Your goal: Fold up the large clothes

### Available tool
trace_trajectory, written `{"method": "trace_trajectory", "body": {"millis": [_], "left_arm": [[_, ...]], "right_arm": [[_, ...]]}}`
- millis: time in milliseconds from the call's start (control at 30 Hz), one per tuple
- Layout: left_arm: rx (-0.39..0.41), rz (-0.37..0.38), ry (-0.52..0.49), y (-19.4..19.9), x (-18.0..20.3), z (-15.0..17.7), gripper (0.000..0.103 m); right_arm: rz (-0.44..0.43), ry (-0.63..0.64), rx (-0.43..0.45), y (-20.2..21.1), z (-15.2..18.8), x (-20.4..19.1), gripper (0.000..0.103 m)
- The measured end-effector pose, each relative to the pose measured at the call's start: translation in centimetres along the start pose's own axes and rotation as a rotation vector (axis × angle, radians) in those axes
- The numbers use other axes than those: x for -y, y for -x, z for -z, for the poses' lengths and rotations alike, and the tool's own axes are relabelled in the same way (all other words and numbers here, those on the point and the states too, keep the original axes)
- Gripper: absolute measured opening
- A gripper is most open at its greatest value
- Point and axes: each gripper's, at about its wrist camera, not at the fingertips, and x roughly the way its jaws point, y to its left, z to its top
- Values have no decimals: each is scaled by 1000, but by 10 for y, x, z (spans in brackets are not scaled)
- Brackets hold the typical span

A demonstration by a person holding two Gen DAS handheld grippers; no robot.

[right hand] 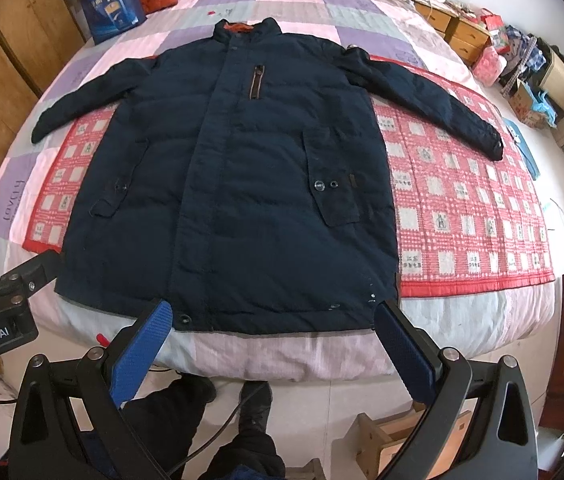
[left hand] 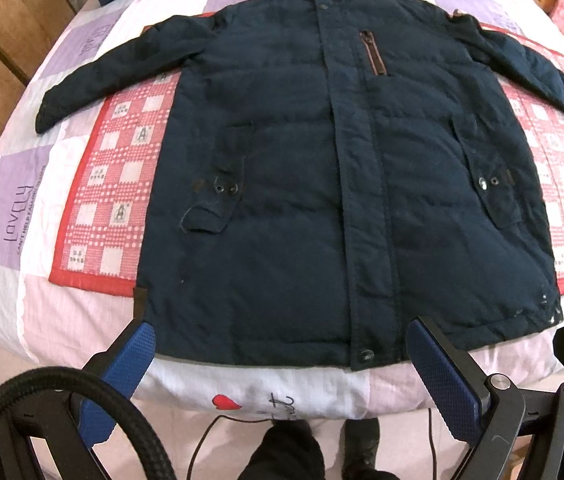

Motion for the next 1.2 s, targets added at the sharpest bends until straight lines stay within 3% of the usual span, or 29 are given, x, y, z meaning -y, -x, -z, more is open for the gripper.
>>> {"method": "trace_trajectory", "body": {"millis": [567, 1200], "left_arm": [[-24, 13, -15, -19, -14, -11, 103], [-20, 29, -100, -60, -51, -39, 103]], "right_arm": [[16, -2, -31, -16, -12, -25, 103], [51, -58, -77, -49, -38, -66, 103]]}}
